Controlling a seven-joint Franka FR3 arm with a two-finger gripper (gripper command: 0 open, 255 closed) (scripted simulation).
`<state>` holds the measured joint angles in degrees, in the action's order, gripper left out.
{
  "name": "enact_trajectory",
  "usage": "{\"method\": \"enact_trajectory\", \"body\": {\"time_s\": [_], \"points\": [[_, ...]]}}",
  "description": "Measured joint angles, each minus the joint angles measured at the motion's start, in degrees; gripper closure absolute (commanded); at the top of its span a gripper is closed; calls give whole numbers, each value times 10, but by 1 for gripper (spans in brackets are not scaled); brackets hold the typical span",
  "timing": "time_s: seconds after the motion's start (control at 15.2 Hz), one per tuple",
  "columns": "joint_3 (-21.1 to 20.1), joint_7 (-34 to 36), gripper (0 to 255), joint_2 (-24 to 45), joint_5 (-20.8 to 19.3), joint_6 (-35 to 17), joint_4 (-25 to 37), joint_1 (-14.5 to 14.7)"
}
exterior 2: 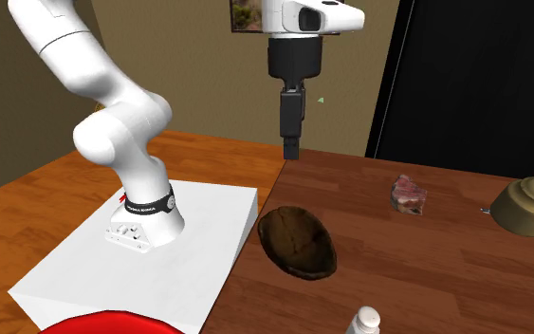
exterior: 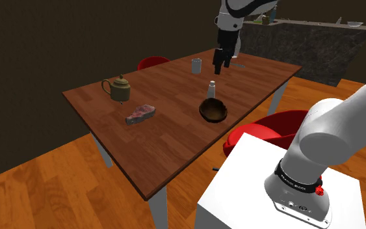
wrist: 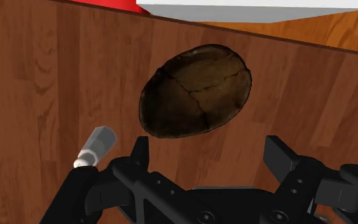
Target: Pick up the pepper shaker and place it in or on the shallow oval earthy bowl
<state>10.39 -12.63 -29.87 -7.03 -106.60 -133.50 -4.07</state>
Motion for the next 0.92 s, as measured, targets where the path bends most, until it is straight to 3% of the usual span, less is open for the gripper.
{"method": "enact_trajectory", "body": {"time_s": [0.46, 0.92], "points": [[42, -27, 0, 124, -11, -95, 36, -16], [75, -55, 0, 261, 5, -174, 101, -30]]}}
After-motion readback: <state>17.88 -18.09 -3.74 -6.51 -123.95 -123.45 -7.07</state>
